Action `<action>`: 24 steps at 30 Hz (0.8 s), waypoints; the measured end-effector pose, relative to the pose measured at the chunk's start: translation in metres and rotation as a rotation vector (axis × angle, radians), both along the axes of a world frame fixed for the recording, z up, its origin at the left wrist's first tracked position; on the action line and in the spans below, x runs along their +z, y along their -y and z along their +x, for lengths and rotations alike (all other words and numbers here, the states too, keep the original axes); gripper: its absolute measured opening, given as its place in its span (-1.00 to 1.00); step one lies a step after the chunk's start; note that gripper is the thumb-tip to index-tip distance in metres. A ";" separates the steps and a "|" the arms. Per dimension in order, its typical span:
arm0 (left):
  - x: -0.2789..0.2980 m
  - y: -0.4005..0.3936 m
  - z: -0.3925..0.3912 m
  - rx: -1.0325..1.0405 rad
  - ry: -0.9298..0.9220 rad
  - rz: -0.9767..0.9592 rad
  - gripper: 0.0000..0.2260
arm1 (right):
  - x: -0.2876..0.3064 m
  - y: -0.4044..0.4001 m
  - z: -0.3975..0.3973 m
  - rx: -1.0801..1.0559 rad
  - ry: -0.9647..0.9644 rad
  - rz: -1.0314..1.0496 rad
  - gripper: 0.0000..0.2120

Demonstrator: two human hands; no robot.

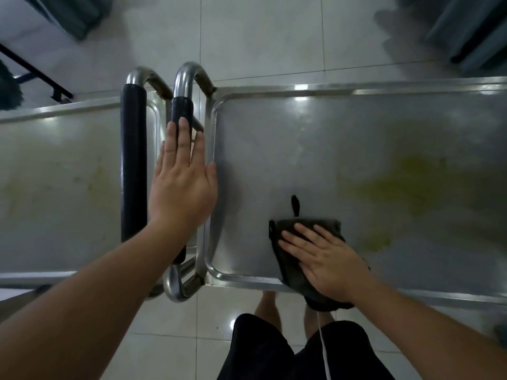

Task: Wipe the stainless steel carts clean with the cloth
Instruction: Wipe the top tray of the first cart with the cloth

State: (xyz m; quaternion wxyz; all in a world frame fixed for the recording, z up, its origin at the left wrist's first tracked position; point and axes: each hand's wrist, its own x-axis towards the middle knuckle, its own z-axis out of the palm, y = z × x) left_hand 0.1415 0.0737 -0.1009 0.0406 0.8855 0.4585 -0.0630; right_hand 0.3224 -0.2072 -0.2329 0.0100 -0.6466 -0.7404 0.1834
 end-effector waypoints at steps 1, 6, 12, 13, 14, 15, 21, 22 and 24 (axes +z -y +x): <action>-0.001 0.000 -0.001 -0.004 0.003 0.005 -0.42 | -0.001 -0.012 0.014 -0.010 0.009 0.009 -0.39; -0.001 0.000 -0.003 -0.015 0.033 0.010 -0.43 | 0.009 -0.100 0.104 -0.112 0.031 -0.002 -0.39; -0.001 0.000 -0.003 -0.004 0.039 0.022 -0.45 | 0.023 -0.194 0.203 -0.319 0.085 -0.108 -0.33; -0.001 0.000 -0.003 -0.006 0.036 0.021 -0.45 | 0.023 -0.196 0.207 -0.319 0.092 -0.108 -0.34; -0.002 0.000 -0.003 -0.006 0.034 0.021 -0.45 | 0.022 -0.192 0.206 -0.322 0.092 -0.104 -0.34; -0.002 0.000 -0.003 -0.003 0.032 0.024 -0.45 | 0.022 -0.184 0.199 -0.328 0.087 -0.098 -0.34; -0.002 0.000 -0.001 -0.003 0.016 0.017 -0.45 | 0.019 -0.031 0.118 -0.144 0.079 0.005 -0.40; -0.002 0.000 0.000 -0.002 0.015 0.013 -0.44 | 0.015 0.007 0.102 -0.101 0.075 0.022 -0.40; -0.001 0.001 0.000 0.003 0.008 0.007 -0.44 | 0.009 0.066 0.079 -0.040 0.070 0.003 -0.39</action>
